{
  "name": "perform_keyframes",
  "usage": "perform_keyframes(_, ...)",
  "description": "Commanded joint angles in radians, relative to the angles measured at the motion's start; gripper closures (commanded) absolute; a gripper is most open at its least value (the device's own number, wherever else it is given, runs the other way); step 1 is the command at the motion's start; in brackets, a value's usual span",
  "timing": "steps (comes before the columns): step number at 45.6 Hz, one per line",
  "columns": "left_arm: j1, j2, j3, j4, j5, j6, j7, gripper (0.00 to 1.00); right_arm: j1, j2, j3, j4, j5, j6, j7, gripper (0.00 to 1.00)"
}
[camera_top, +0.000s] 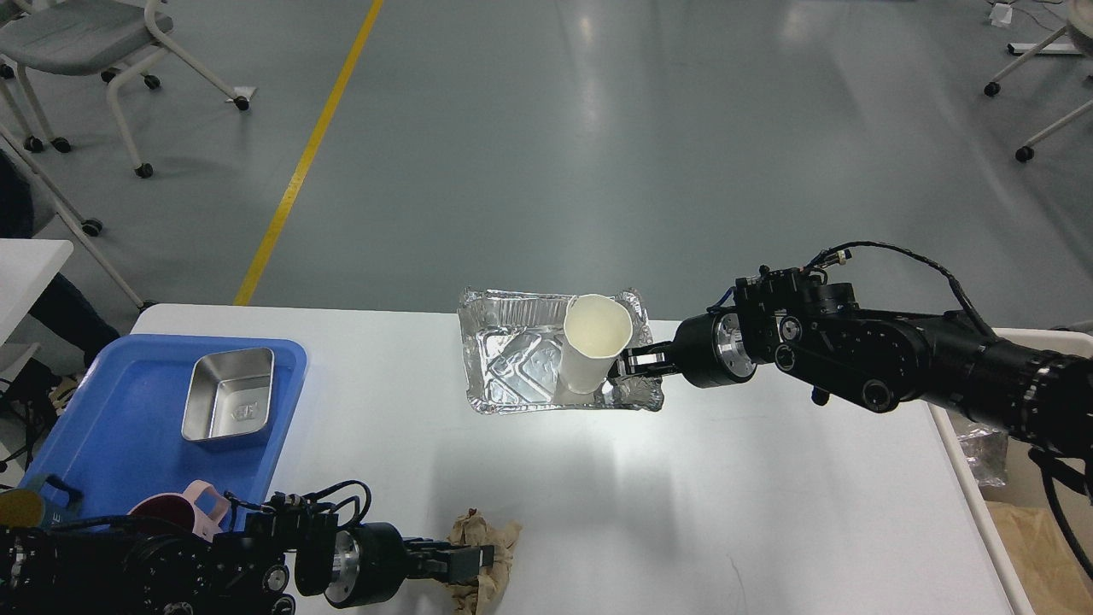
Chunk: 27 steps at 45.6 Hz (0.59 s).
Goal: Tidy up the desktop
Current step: 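Grasp the crumpled brown paper with the left gripper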
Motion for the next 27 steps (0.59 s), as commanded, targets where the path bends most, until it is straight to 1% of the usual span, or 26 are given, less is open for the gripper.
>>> perform_keyframes(1, -0.004, 0.002, 0.013, 0.001, -0.001, 0.004, -0.025, 1.00, 0.001, 0.001, 0.000, -0.001, 0.000, 0.000, 0.000, 1.00)
perform_keyframes(7, -0.007, 0.019, 0.013, -0.001, 0.001, 0.015, -0.031, 1.00, 0.003, 0.001, 0.000, -0.001, 0.000, 0.001, 0.000, 1.00)
perform_keyframes(12, -0.026, 0.048, 0.009, -0.016, -0.001, 0.015, -0.058, 1.00, 0.003, 0.001, 0.000, -0.001, 0.000, 0.000, -0.001, 1.00)
perform_keyframes(15, -0.042, 0.068, 0.004, -0.028, -0.004, 0.015, -0.061, 1.00, 0.003, 0.001, 0.000, -0.001, 0.000, 0.000, -0.001, 1.00)
perform_keyframes(22, -0.076, 0.169, -0.014, -0.070, -0.024, 0.015, -0.043, 1.00, 0.003, 0.000, 0.000, 0.000, 0.000, 0.000, -0.001, 1.00)
perform_keyframes(27, -0.077, 0.276, -0.042, -0.116, -0.025, 0.012, -0.045, 1.00, 0.003, 0.000, 0.000, -0.001, 0.000, 0.000, -0.001, 1.00)
